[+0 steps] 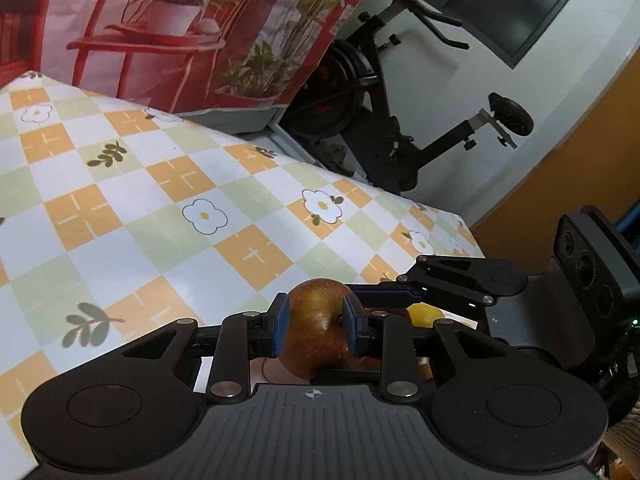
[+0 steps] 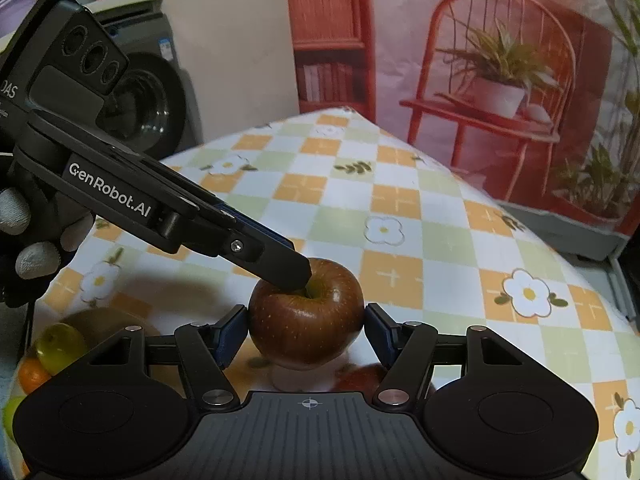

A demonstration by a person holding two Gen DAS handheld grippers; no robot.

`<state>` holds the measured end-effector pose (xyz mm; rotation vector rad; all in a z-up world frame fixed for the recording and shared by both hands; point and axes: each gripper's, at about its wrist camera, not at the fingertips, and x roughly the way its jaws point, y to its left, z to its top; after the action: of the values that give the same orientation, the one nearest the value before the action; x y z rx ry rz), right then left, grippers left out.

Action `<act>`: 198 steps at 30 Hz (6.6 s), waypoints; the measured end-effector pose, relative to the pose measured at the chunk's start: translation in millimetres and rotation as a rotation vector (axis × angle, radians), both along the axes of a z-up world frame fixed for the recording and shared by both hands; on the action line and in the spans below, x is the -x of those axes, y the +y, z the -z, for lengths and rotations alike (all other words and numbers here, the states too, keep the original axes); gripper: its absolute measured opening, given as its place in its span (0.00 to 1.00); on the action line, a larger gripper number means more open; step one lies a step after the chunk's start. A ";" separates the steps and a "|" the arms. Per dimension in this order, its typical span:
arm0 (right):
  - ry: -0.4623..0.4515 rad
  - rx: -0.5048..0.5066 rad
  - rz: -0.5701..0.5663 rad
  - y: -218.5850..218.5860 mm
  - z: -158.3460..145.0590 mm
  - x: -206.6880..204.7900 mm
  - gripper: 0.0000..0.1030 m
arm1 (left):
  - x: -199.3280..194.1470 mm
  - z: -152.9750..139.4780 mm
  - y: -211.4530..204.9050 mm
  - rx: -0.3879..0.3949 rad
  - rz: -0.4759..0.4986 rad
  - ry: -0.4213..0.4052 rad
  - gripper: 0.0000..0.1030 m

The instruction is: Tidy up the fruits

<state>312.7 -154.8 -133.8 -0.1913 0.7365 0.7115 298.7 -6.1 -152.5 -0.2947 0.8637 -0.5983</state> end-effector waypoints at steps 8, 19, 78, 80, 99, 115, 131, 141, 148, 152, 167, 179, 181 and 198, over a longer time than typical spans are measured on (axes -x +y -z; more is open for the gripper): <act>-0.018 -0.041 -0.029 17.6 -11.2 39.1 0.58 | 38.2 -15.5 17.4 -0.035 0.030 -0.004 0.29; -0.004 -0.062 -0.063 43.1 -0.2 88.8 0.58 | 82.6 -11.1 36.8 -0.093 0.063 0.025 0.29; -0.130 -0.228 0.278 -50.9 21.0 152.6 0.58 | 106.9 -5.3 50.8 -0.207 -0.032 0.017 0.38; -0.133 -0.229 0.305 -59.8 24.1 155.3 0.58 | 105.9 -7.8 46.7 -0.208 -0.029 0.006 0.38; -0.133 -0.199 0.463 -102.8 52.5 165.1 0.48 | 95.8 -19.2 -43.5 -0.245 0.093 -0.097 0.38; -0.128 -0.253 0.562 -129.8 61.4 176.3 0.39 | 87.9 9.6 -118.2 -0.358 0.151 -0.112 0.38; -0.122 -0.316 0.571 -139.1 63.6 176.9 0.39 | 76.2 24.9 -135.4 -0.408 0.103 -0.072 0.38; -0.117 -0.314 0.571 -137.6 64.7 176.7 0.39 | 74.9 29.1 -141.4 -0.411 0.091 -0.078 0.37; -0.118 -0.315 0.571 -137.7 64.4 176.6 0.39 | 79.5 27.2 -140.3 -0.410 0.114 -0.093 0.35; -0.125 -0.308 0.570 -136.3 65.0 176.8 0.36 | 87.6 19.8 -135.7 -0.398 0.114 -0.118 0.35; -0.133 -0.253 0.576 -112.0 62.2 166.2 0.25 | 132.9 -12.4 -94.7 -0.335 0.028 -0.221 0.35; -0.109 -0.183 0.712 -81.0 64.7 137.9 0.27 | 146.4 -21.9 -62.7 -0.314 -0.044 -0.262 0.35; -0.108 -0.177 0.730 -79.1 66.0 135.6 0.28 | 146.4 -20.9 -60.1 -0.307 -0.046 -0.260 0.35; -0.109 -0.176 0.774 -67.9 68.7 128.0 0.24 | 148.7 -11.5 -41.9 -0.279 -0.065 -0.235 0.35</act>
<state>184.7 -222.7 -202.5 0.2131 0.5756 0.0233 149.9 -47.9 -140.9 0.0011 0.6970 -0.4352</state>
